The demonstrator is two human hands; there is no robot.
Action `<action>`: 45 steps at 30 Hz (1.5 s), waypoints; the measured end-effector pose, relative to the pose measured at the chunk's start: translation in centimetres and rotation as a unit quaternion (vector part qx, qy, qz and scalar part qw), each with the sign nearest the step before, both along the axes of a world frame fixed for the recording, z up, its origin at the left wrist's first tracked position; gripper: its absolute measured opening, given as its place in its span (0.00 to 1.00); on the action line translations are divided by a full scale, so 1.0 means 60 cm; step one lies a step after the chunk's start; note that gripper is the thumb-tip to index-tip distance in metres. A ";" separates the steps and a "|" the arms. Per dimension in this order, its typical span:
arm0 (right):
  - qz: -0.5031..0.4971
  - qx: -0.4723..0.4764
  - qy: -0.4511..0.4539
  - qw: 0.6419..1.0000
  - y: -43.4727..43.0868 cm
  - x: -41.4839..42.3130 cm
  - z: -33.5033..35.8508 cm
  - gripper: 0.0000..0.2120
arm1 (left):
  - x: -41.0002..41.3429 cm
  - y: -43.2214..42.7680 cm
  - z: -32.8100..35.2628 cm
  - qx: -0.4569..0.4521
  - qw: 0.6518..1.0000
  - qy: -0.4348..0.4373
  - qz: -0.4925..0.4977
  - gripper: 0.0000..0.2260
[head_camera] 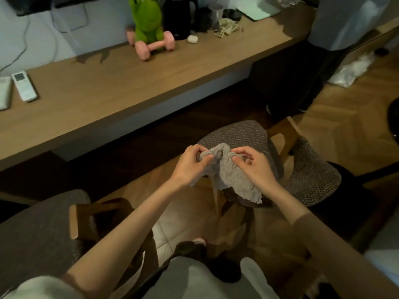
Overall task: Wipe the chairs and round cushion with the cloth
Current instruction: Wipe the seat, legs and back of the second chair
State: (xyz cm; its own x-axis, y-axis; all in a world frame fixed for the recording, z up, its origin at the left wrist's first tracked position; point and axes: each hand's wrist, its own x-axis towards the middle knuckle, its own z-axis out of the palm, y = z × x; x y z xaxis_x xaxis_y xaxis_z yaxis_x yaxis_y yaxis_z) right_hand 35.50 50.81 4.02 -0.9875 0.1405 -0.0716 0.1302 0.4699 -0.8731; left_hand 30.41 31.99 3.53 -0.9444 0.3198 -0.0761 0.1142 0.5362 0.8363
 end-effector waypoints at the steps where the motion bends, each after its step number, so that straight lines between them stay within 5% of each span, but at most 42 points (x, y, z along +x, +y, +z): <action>1: -0.004 0.001 -0.005 1.000 0.020 -0.005 -0.007 0.08 | -0.007 0.018 -0.005 0.002 1.000 -0.015 -0.006 0.04; 9: 0.013 0.014 -0.037 0.999 0.155 -0.046 -0.078 0.06 | -0.014 0.142 -0.067 0.009 0.998 -0.059 0.036 0.02; 16: 0.195 0.052 -0.045 0.978 0.331 -0.023 -0.106 0.06 | 0.087 0.325 -0.098 0.013 0.985 -0.121 0.118 0.06; 21: 0.306 0.165 -0.067 0.935 0.485 0.018 -0.136 0.11 | 0.182 0.439 -0.120 -0.047 0.984 -0.168 0.041 0.12; 27: 0.454 0.347 -0.079 0.817 0.578 0.068 -0.193 0.46 | 0.220 0.500 -0.190 -0.303 0.946 -0.081 -0.081 0.45; 33: 0.462 0.401 0.070 0.788 0.592 0.047 -0.233 0.45 | 0.201 0.494 -0.238 -0.274 0.962 -0.003 -0.006 0.31; 39: 0.453 0.332 0.157 0.812 0.593 0.050 -0.249 0.38 | 0.204 0.479 -0.256 -0.207 0.976 0.059 -0.028 0.19; 45: 0.447 0.274 0.260 0.811 0.526 0.108 -0.268 0.32 | 0.249 0.406 -0.262 -0.171 0.981 0.085 -0.022 0.18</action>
